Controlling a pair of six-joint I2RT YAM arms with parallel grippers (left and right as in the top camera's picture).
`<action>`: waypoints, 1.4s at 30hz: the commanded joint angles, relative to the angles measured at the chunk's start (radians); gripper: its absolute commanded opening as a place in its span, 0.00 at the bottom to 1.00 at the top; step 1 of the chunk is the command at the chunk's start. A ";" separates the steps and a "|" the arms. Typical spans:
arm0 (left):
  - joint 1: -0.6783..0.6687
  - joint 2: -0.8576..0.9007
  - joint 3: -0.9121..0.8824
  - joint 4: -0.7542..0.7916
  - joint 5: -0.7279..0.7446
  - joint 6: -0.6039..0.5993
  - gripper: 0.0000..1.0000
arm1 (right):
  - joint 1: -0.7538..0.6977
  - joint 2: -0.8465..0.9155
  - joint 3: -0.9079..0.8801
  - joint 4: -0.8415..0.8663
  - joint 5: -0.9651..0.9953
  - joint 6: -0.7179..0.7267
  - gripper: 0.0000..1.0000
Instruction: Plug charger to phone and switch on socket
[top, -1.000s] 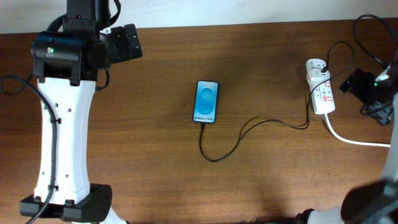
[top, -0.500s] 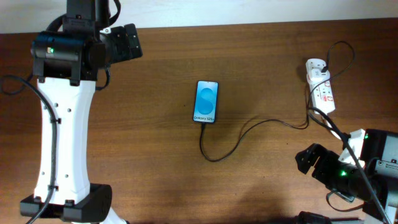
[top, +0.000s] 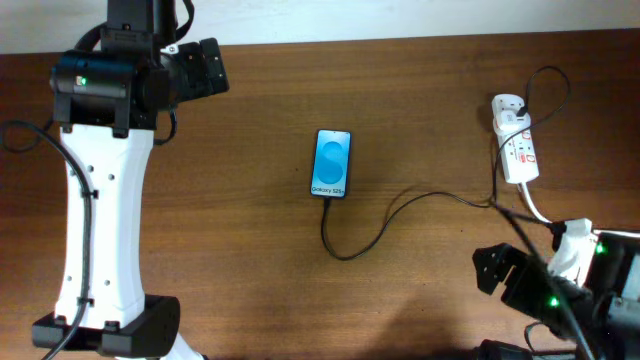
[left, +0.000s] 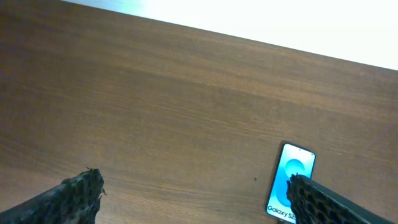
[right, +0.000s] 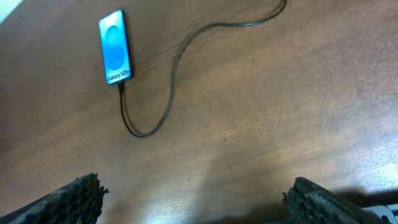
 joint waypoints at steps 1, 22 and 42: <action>-0.002 -0.002 -0.003 0.003 -0.011 0.001 0.99 | 0.007 -0.077 -0.011 0.043 -0.029 -0.061 0.98; -0.002 -0.002 -0.003 0.003 -0.011 0.001 0.99 | 0.291 -0.713 -0.996 1.304 0.028 -0.274 0.98; -0.002 -0.002 -0.003 0.003 -0.011 0.001 0.99 | 0.286 -0.713 -1.168 1.399 0.303 -0.225 0.98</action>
